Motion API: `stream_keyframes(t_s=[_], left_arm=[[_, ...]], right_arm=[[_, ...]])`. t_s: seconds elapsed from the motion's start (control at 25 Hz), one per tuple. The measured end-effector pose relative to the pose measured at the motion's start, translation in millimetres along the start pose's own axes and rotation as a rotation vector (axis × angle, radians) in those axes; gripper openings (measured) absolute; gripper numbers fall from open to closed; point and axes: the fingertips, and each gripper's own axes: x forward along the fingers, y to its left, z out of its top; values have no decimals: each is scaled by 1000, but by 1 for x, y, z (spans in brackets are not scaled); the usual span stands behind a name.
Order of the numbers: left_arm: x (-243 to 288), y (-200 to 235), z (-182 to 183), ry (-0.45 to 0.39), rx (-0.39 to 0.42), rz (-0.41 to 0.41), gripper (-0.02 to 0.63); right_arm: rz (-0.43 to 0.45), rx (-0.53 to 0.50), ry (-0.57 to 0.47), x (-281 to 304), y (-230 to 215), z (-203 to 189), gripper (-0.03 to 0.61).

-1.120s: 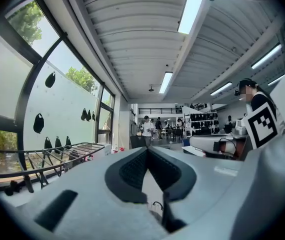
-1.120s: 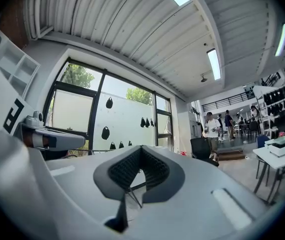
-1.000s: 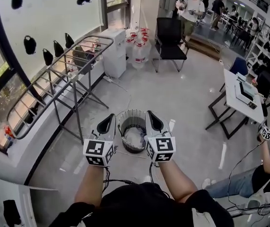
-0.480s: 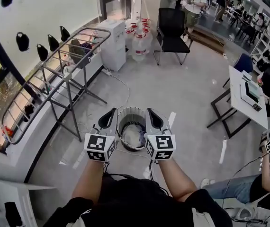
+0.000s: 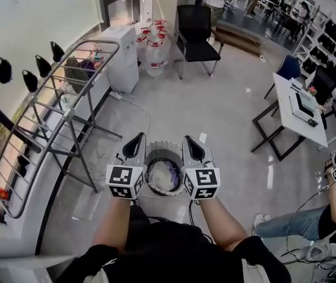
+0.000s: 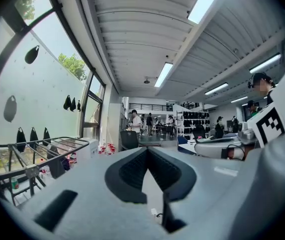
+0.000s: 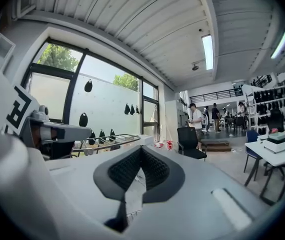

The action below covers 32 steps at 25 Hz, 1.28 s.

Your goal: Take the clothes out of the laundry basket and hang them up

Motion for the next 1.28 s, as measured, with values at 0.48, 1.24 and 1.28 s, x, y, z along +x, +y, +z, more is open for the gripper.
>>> stream_keyframes(t_s=[0.48, 1.24, 1.28], left_arm=[[105, 122, -26, 83, 2, -324, 8], [197, 82, -67, 146, 22, -424, 8], [200, 80, -69, 149, 21, -422, 8]], right_arm=[[-223, 31, 80, 136, 25, -18, 14], [-292, 71, 86, 152, -66, -62, 41], [-260, 81, 88, 154, -67, -65, 190]])
